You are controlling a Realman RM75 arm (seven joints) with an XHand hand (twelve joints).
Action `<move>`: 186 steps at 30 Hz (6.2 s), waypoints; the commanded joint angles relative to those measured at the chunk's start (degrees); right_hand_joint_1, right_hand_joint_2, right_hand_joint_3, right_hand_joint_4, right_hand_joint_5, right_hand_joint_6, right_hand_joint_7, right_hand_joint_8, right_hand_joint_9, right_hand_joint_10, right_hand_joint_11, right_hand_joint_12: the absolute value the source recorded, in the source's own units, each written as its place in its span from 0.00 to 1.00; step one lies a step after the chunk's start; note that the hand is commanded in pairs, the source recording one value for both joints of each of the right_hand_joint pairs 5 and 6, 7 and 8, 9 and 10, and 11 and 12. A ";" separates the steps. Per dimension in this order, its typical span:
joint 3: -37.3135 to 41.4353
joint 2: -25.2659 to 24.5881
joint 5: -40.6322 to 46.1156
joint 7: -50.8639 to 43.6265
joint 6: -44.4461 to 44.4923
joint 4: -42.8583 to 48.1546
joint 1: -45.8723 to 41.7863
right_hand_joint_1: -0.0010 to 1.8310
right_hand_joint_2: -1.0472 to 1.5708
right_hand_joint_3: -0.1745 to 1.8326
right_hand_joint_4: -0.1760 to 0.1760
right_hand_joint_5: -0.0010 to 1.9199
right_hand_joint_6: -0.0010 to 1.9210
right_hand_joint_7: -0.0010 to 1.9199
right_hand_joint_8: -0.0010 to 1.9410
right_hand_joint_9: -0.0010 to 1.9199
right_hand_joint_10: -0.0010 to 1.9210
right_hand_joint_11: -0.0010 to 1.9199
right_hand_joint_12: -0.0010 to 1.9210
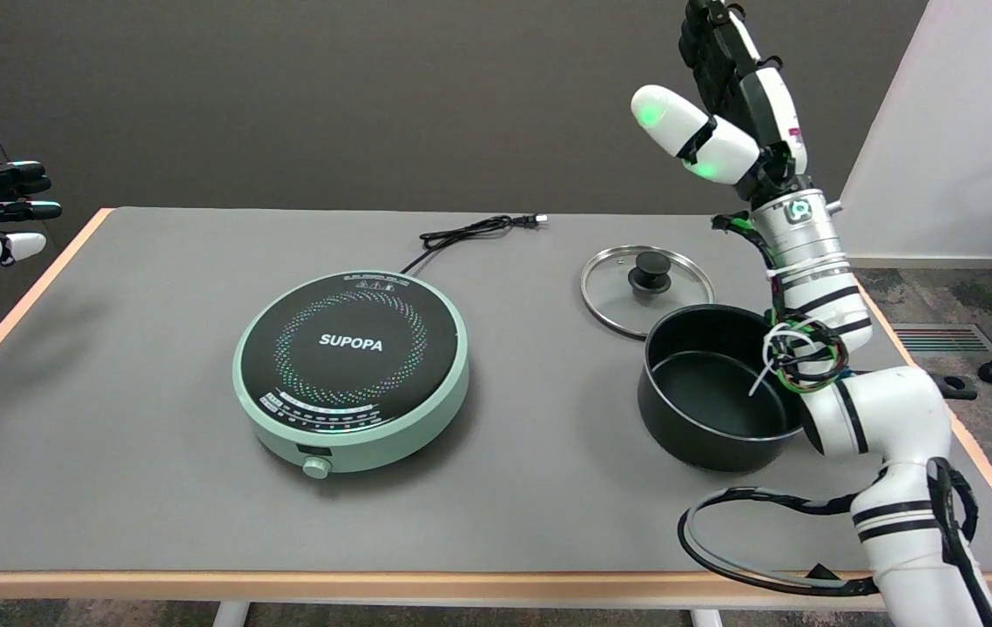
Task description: Pick up the soup pot.
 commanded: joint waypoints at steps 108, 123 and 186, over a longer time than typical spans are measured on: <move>36.69 -7.46 -22.90 -42.20 -17.61 2.40 -32.83 0.64 0.18 0.66 0.41 0.01 0.01 0.01 0.01 0.01 0.01 0.01 0.01; 30.10 -2.41 -47.19 -33.79 -7.61 10.42 -30.99 0.63 0.16 0.69 0.50 0.01 0.01 0.01 0.01 0.01 0.01 0.01 0.01; 26.32 -1.17 -58.64 -24.78 6.33 0.75 -25.89 0.61 0.18 0.65 1.00 0.01 0.01 0.01 0.01 0.01 0.01 0.01 0.01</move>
